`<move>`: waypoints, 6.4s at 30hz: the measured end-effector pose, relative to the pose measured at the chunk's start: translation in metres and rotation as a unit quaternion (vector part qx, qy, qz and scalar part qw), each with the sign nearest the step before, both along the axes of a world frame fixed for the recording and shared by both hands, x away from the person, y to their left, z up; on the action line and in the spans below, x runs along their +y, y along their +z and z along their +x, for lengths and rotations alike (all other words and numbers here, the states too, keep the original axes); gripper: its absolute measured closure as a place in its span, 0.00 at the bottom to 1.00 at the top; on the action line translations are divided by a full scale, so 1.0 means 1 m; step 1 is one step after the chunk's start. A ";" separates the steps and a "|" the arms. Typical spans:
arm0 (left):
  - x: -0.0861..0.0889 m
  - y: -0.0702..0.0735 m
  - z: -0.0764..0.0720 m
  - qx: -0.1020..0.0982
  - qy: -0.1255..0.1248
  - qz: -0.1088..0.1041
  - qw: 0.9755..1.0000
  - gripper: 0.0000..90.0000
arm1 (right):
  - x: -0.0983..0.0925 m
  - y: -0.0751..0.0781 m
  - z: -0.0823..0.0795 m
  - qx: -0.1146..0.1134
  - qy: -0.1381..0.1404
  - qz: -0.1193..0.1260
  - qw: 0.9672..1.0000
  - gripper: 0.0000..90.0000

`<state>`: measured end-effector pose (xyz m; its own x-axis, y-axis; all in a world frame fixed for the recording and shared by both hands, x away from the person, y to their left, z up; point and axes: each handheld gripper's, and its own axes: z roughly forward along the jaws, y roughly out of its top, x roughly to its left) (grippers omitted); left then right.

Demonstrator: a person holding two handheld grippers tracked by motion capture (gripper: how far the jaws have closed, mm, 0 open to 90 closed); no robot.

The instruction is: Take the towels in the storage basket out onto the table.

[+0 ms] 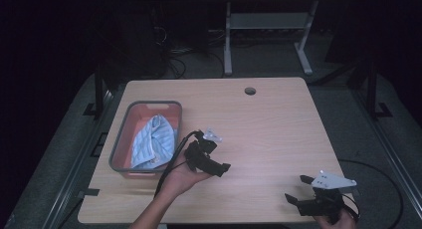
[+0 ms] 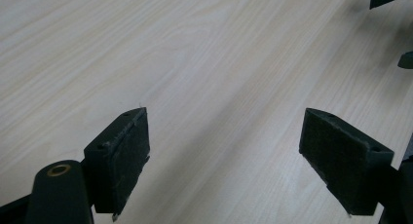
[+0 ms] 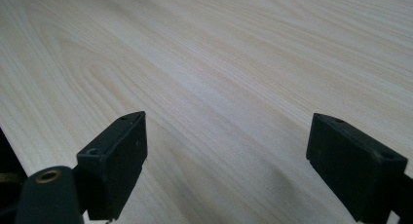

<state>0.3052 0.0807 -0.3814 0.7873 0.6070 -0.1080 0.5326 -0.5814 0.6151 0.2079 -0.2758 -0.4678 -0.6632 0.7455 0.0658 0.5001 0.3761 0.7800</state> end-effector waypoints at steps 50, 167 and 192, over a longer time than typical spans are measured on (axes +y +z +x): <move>0.062 0.050 0.048 0.038 0.075 -0.006 0.996 0.23 | -0.003 0.000 0.002 0.005 0.000 0.009 1.000 0.16; 0.167 -0.030 0.091 0.123 0.252 0.176 0.944 0.73 | 0.003 -0.001 0.000 -0.005 0.002 -0.001 1.000 0.16; 0.186 0.029 0.067 0.077 0.261 0.073 0.959 0.74 | -0.004 0.003 0.000 -0.019 -0.018 0.013 1.000 0.16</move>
